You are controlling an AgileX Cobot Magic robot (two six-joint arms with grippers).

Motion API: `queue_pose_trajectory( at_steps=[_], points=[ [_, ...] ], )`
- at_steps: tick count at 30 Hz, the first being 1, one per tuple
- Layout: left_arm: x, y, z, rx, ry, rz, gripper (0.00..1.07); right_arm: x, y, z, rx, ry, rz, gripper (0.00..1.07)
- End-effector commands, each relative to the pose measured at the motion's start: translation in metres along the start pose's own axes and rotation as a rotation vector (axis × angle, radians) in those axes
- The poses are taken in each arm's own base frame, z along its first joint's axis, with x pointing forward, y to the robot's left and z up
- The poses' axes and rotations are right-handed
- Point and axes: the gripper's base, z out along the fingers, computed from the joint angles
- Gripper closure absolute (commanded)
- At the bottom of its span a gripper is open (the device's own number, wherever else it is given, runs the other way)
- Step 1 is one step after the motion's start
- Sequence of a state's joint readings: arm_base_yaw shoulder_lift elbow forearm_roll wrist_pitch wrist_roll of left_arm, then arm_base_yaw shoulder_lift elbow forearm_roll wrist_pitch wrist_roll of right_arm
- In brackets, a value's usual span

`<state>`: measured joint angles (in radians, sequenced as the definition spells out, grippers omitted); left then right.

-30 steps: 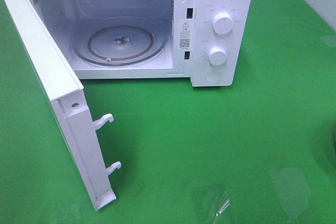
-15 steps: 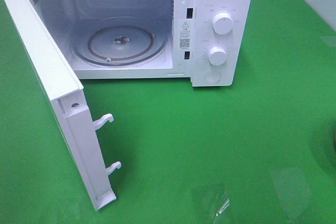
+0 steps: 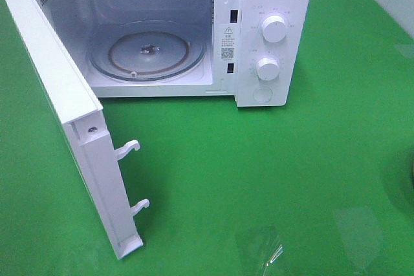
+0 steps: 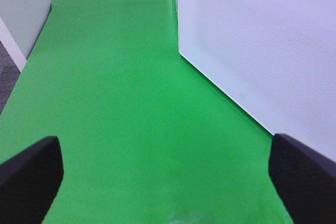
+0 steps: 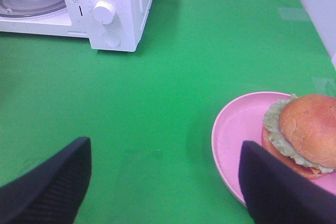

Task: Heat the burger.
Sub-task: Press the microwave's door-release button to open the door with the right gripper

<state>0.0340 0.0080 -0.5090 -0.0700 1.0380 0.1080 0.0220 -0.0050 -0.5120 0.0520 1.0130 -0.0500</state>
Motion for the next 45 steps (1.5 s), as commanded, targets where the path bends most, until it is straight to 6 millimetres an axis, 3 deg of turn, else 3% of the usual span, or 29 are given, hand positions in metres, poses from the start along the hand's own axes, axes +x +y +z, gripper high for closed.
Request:
queue_pose_trajectory(
  at_steps=[1, 4, 5, 8, 9, 10, 12, 13, 14, 15, 16, 17, 18, 19, 21, 26, 27, 34, 37, 45],
  points=[
    [-0.017, 0.002, 0.000, -0.014, -0.067, 0.001, 0.14, 0.002, 0.000, -0.002, 0.005, -0.029, -0.004, 0.31],
    [-0.023, 0.003, 0.004, -0.018, -0.080, 0.001, 0.21, 0.002, 0.000, -0.002, 0.005, -0.029, -0.004, 0.31],
    [-0.028, 0.004, 0.008, -0.016, -0.090, -0.005, 0.31, 0.002, 0.000, -0.002, 0.005, -0.029, -0.004, 0.31],
    [-0.031, 0.004, 0.011, -0.013, -0.093, -0.009, 0.37, 0.002, 0.000, -0.002, 0.005, -0.029, -0.004, 0.31],
    [-0.037, 0.004, 0.016, -0.011, -0.103, -0.015, 0.49, 0.002, 0.000, -0.002, 0.005, -0.029, -0.004, 0.31],
    [-0.037, 0.004, 0.016, -0.011, -0.103, -0.015, 0.49, 0.002, 0.000, -0.002, 0.005, -0.029, -0.004, 0.31],
    [-0.050, 0.007, 0.031, -0.021, -0.123, -0.016, 0.75, 0.002, 0.000, -0.002, 0.005, -0.029, -0.004, 0.31],
    [-0.050, 0.007, 0.031, -0.021, -0.123, -0.016, 0.75, 0.002, 0.000, -0.002, 0.005, -0.029, -0.004, 0.31],
    [-0.057, 0.008, 0.040, -0.024, -0.128, -0.019, 0.89, 0.002, 0.000, -0.002, 0.005, -0.029, -0.004, 0.31],
    [-0.057, 0.008, 0.040, -0.024, -0.128, -0.019, 0.89, 0.002, 0.000, -0.002, 0.005, -0.029, -0.004, 0.31],
    [-0.063, 0.009, 0.050, -0.026, -0.125, -0.021, 1.00, 0.002, 0.000, -0.002, 0.005, -0.029, -0.004, 0.31],
    [-0.063, 0.009, 0.050, -0.026, -0.125, -0.021, 1.00, 0.002, 0.000, -0.002, 0.005, -0.029, -0.004, 0.31],
    [-0.066, 0.010, 0.056, -0.029, -0.125, -0.018, 1.06, 0.002, 0.000, -0.002, 0.005, -0.029, -0.004, 0.31],
    [-0.066, 0.010, 0.056, -0.029, -0.125, -0.018, 1.06, 0.002, 0.000, -0.002, 0.005, -0.029, -0.004, 0.31],
    [-0.073, 0.013, 0.082, -0.040, -0.126, -0.006, 1.07, 0.002, 0.000, -0.002, 0.005, -0.029, -0.004, 0.31],
    [-0.075, 0.016, 0.107, -0.061, -0.212, 0.006, 1.07, 0.002, 0.000, -0.002, 0.005, -0.029, -0.004, 0.31],
    [-0.070, 0.017, 0.120, -0.072, -0.247, 0.005, 1.07, 0.002, 0.000, -0.002, 0.005, -0.029, -0.004, 0.31],
    [-0.056, 0.021, 0.156, -0.108, -0.370, 0.009, 1.07, 0.002, 0.000, -0.002, 0.005, -0.029, -0.004, 0.31],
    [-0.052, 0.022, 0.166, -0.112, -0.368, 0.005, 1.07, 0.002, 0.000, -0.002, 0.005, -0.029, -0.004, 0.31],
    [-0.031, 0.019, 0.216, -0.068, -0.253, 0.057, 1.07, 0.002, 0.000, -0.002, 0.005, -0.029, -0.004, 0.31]
  ],
)
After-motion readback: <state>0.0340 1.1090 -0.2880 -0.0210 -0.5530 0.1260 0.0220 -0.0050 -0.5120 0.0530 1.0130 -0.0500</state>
